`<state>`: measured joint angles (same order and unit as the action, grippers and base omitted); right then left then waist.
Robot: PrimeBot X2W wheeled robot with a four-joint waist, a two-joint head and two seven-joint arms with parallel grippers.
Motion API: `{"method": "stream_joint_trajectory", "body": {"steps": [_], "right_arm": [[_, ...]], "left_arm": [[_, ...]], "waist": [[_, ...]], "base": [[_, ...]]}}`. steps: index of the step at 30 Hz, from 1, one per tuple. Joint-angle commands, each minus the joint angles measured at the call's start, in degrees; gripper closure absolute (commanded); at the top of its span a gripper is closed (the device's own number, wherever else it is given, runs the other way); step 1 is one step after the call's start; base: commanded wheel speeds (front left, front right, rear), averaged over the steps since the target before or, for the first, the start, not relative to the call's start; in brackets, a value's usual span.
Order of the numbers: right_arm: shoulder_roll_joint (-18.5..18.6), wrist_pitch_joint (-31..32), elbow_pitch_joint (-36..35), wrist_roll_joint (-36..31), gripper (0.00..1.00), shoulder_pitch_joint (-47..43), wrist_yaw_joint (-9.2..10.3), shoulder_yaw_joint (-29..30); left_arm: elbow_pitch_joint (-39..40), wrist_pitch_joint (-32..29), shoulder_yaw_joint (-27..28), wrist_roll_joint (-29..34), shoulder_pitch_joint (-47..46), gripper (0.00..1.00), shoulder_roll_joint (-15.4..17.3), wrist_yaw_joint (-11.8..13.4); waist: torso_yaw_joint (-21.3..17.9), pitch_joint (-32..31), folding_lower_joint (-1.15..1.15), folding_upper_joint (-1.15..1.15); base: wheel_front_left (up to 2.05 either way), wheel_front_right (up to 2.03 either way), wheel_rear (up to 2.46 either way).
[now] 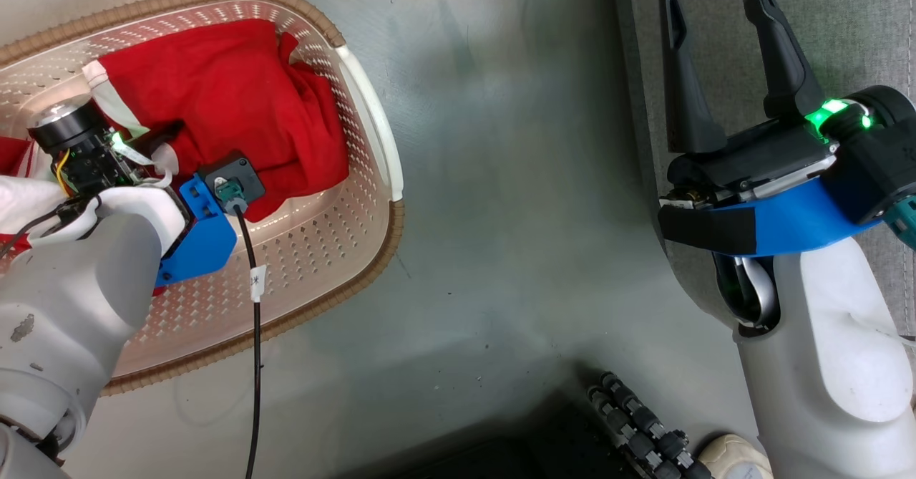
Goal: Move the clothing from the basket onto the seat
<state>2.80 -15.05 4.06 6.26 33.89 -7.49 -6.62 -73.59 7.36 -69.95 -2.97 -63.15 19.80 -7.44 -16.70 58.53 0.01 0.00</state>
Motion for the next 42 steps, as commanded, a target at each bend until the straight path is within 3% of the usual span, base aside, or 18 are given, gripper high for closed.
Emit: {"method": "stream_joint_trajectory", "body": {"steps": [1, 2, 3, 14, 23, 30, 42], "right_arm": [[0.2, -0.2, -0.4, 0.3, 0.00, 1.3, -0.01, 0.1], [0.2, -0.2, -0.4, 0.3, 0.00, 1.3, -0.01, 0.1], [0.2, -0.2, -0.3, 0.3, 0.00, 1.4, -0.01, 0.1], [0.2, -0.2, 0.5, -0.1, 0.00, 0.7, -0.01, 0.9], [1.4, -0.2, 1.7, -0.6, 0.00, -2.0, -0.01, 2.5], [3.0, -0.2, 3.0, -1.1, 0.00, -4.7, -0.01, 3.4], [4.0, -0.2, 5.1, -0.8, 0.00, -10.4, -0.01, 5.2]], "left_arm": [[-0.2, -0.2, -0.4, 0.1, -1.0, 0.09, 0.3, 0.1], [-0.2, -0.3, -0.5, 0.3, -1.1, 0.77, 0.3, 0.3], [-0.2, -0.5, -0.6, 0.5, -1.1, 1.00, 0.3, 0.3], [-0.2, 1.6, -0.6, -1.1, 0.5, 1.00, -2.2, 0.3], [1.0, 7.0, 1.1, -4.8, 3.5, 1.00, -7.9, 0.4], [5.6, 7.9, 4.1, -8.9, 7.1, 1.00, -11.9, 0.7], [22.3, 7.9, 11.3, -12.7, 16.0, 1.00, -10.8, 2.4]], "waist": [[-0.1, 0.2, -0.01, 0.00], [-0.1, 0.3, -0.01, 0.00], [0.0, 0.3, -0.01, 0.00], [1.0, -2.3, -0.01, 0.00], [5.1, -9.7, -0.01, 0.00], [9.0, -17.0, -0.01, 0.00], [13.7, -29.7, -0.01, 0.00]], "base": [[0.00, 0.00, 0.00], [0.00, 0.00, 0.00], [0.00, 0.00, 0.00], [0.00, 0.00, 0.00], [0.00, 0.00, 0.00], [0.00, 0.00, 0.00], [0.00, 0.00, 0.00]]}}
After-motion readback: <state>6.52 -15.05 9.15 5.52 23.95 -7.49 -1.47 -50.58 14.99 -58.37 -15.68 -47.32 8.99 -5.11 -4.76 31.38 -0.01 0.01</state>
